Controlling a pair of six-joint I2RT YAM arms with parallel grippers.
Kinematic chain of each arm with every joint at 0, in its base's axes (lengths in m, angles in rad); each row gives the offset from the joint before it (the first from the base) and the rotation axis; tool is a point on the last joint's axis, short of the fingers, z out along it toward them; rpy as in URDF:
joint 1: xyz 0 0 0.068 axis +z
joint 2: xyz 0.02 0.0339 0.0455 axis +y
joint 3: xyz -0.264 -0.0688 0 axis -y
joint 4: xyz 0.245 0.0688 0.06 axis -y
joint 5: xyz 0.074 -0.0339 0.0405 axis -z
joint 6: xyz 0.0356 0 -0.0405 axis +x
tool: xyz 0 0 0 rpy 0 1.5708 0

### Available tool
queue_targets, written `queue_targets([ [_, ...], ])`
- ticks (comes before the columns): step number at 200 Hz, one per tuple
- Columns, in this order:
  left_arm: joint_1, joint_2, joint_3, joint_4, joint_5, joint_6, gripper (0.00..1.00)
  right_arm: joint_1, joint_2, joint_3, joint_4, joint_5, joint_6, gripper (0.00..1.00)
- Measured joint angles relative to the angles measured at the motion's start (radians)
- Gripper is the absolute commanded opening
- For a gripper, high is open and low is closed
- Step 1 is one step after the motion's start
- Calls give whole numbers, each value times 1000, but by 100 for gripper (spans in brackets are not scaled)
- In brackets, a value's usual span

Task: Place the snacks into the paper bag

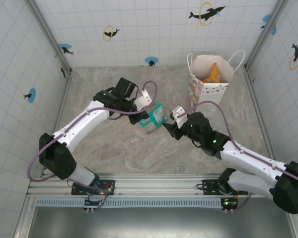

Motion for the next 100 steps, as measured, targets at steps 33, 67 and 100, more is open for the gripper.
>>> queue_targets([
  [33,-22,-78,-40,5,24,90,0,-74,1,7,-40,-135,-75,70],
  [67,-25,-160,-114,31,63,175,0,-148,17,10,-44,-267,-96,72],
  [100,-25,-189,-142,42,95,230,0,-177,56,32,-44,-453,-114,72],
])
